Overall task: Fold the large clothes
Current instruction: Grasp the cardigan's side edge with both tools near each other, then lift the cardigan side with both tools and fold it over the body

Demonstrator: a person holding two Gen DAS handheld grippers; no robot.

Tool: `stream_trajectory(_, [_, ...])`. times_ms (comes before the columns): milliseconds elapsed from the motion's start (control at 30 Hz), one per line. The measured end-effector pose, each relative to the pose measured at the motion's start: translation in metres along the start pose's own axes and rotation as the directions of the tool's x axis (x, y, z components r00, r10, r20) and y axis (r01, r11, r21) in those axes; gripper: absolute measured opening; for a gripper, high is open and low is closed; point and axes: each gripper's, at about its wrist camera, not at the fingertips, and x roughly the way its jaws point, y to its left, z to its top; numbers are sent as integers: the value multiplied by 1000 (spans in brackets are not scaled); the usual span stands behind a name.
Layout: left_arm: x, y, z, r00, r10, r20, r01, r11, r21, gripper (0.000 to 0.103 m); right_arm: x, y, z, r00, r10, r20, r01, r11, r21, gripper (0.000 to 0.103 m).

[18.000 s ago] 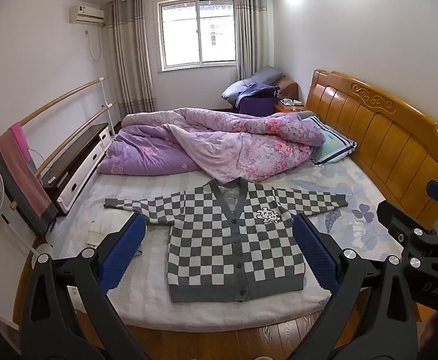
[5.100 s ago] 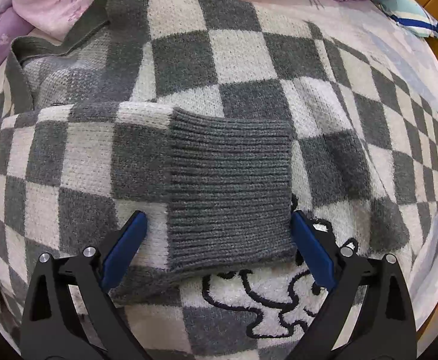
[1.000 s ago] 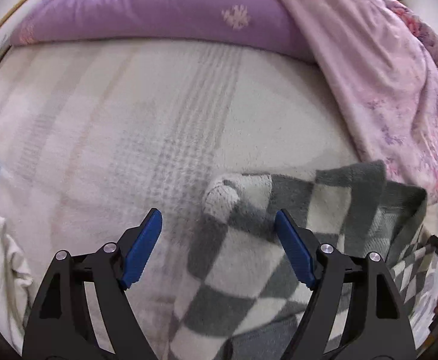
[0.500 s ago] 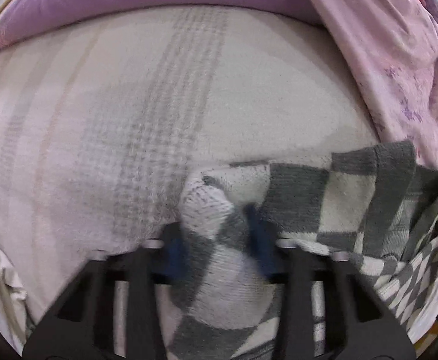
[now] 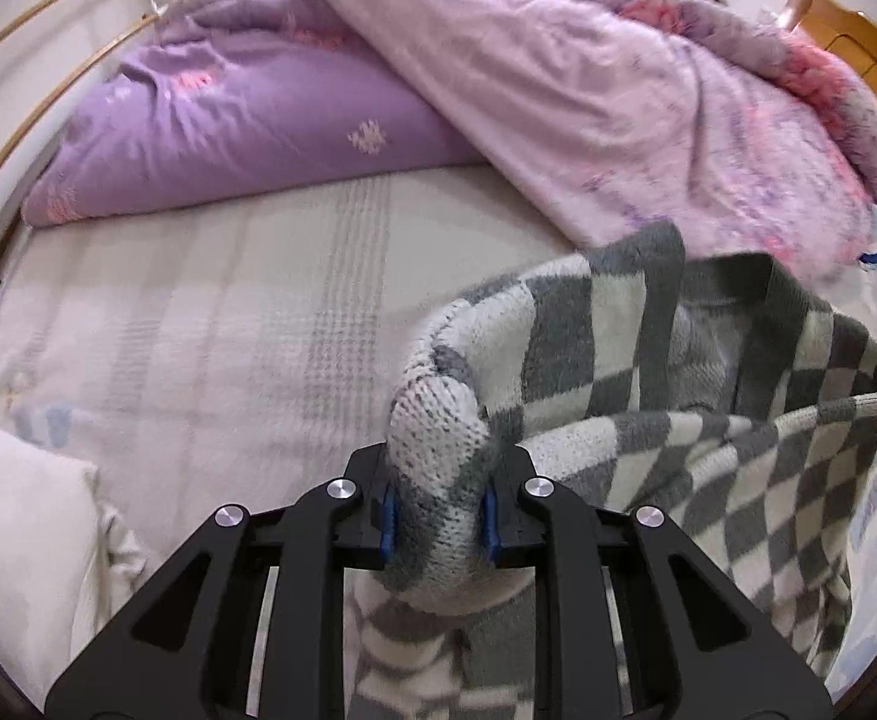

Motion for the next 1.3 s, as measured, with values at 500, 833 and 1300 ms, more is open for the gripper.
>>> stream_trajectory(500, [-137,10,-172,998,-59,-20,57,996,-69,19,-163,-37,-161,998,66,-20,-62,985,164,16])
stream_trajectory(833, [-100,19,-339,949,-24,-314,-21,990,-141,24,-133,-93,-296,953,-51,-298,126,963,238,19])
stream_trajectory(1300, [-142,68,-384,931,-294,-214,93,761,-642,42,-185,-103,-299,945,-144,-293,240,915,325,51])
